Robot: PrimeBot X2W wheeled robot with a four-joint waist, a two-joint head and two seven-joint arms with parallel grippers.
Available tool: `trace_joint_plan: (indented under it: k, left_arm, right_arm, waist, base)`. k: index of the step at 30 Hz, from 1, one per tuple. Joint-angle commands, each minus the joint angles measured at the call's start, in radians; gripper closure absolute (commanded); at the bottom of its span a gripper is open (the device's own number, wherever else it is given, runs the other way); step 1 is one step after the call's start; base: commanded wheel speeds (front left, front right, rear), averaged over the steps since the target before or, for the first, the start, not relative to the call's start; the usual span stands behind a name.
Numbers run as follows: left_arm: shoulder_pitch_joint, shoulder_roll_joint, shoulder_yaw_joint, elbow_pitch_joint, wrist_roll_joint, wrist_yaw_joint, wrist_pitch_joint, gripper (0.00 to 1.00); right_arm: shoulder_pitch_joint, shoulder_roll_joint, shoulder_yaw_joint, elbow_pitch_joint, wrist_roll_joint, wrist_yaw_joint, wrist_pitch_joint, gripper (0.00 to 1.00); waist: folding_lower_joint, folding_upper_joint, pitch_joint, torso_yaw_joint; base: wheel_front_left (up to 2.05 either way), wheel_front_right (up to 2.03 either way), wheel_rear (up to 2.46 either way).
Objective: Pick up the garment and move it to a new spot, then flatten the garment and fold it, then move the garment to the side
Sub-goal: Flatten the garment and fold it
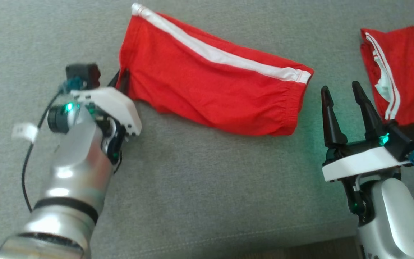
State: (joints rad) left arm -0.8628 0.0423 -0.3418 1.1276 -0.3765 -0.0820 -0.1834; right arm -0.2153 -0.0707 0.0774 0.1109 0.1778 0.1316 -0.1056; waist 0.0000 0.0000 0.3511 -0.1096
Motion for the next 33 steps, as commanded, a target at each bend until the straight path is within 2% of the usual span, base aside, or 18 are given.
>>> trace_joint_plan:
  k: [1,6,12,20,21,22,25,33]
  left_arm:
    - [0.030,0.033,0.032,-0.020,-0.013,0.012,-0.031,1.00]
    - [0.172,0.035,0.071,-0.121,-0.047,0.027,-0.073,1.00]
    - [0.357,0.035,0.094,-0.314,-0.064,0.060,-0.078,1.00]
    - [0.517,0.042,0.093,-0.529,-0.076,0.116,-0.033,1.00]
    - [0.525,0.044,0.087,-0.555,-0.072,0.120,-0.021,0.78]
    - [0.532,0.048,0.080,-0.580,-0.064,0.128,-0.009,0.00]
    - [0.549,0.061,0.078,-0.658,-0.050,0.155,0.000,0.00]
    - [0.587,0.122,0.095,-0.924,0.063,0.241,-0.069,0.00]
  right_arm:
    - [-0.002,0.005,0.012,-0.029,0.010,-0.001,0.002,0.00]
    - [0.019,0.002,-0.004,-0.039,0.012,-0.001,0.016,0.00]
    - [0.035,-0.001,-0.017,-0.052,0.010,-0.001,0.031,0.00]
    - [0.047,-0.003,-0.024,-0.052,0.014,-0.001,0.039,0.00]
    - [0.048,-0.003,-0.024,-0.052,0.014,-0.001,0.041,0.00]
    - [0.049,-0.002,-0.022,-0.051,0.015,-0.001,0.042,0.00]
    - [0.045,-0.003,-0.014,-0.043,0.013,-0.001,0.046,0.00]
    - [0.044,-0.011,-0.011,-0.045,-0.016,-0.001,0.054,0.00]
  waist:
    - [0.0000,0.0000,-0.011,0.015]
    - [0.0000,0.0000,-0.032,0.054]
    - [0.0000,0.0000,-0.047,0.074]
    - [0.0000,0.0000,-0.059,0.078]
    - [0.0000,0.0000,-0.060,0.079]
    - [0.0000,0.0000,-0.062,0.079]
    - [0.0000,0.0000,-0.073,0.072]
    - [0.0000,0.0000,-0.113,0.078]
  base:
    - [0.00,0.00,0.00]
    - [0.00,0.00,0.00]
    - [0.00,0.00,0.00]
    - [0.00,0.00,0.00]
    - [0.00,0.00,0.00]
    - [0.00,0.00,0.00]
    - [0.00,0.00,0.00]
    - [0.00,0.00,0.00]
